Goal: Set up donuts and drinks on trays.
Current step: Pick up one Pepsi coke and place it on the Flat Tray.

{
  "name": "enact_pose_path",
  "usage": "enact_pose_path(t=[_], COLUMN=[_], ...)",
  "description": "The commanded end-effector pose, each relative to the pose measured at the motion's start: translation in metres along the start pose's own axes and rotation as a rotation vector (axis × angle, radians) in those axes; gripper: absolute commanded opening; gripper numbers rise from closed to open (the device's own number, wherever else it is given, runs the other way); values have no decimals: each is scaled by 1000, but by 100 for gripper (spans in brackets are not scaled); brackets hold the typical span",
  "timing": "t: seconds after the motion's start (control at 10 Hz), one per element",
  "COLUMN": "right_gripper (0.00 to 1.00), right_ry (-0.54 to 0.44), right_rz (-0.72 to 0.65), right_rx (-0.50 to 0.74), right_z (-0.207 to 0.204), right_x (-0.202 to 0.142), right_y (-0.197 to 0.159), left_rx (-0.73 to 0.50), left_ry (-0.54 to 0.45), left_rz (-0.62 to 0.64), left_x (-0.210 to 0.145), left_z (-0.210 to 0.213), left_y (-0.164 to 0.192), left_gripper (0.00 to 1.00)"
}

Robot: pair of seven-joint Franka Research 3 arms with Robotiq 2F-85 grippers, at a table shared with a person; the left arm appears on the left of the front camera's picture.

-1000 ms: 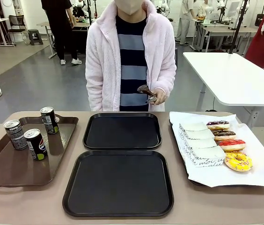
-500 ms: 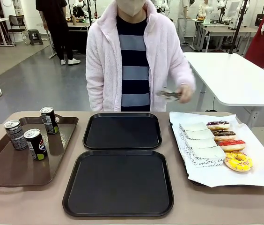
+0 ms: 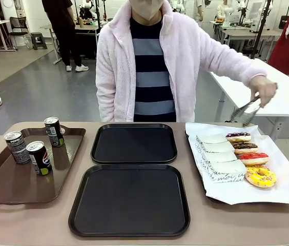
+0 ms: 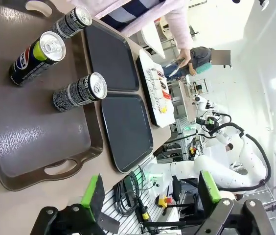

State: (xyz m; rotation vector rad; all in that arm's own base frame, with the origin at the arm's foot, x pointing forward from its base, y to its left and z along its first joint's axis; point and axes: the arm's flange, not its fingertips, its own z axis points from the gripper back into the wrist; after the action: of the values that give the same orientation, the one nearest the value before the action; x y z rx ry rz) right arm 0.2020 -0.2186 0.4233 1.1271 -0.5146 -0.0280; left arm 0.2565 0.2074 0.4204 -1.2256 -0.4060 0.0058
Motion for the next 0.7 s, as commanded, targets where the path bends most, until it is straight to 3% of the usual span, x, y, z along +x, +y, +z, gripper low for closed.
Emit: enact_pose_path(t=[0.0,0.6], right_gripper=[100,100], right_ry=[-7,-7], right_rz=[7,7], right_rx=[14,14], right_z=[1,1], right_x=[0,0], right_y=[-1,-1], left_rx=[-18,-18], left_ry=[-14,-14], left_rz=[-24,-24], left_x=[-2,-2], left_z=[-1,-1], left_y=[2,2], left_gripper=[100,100])
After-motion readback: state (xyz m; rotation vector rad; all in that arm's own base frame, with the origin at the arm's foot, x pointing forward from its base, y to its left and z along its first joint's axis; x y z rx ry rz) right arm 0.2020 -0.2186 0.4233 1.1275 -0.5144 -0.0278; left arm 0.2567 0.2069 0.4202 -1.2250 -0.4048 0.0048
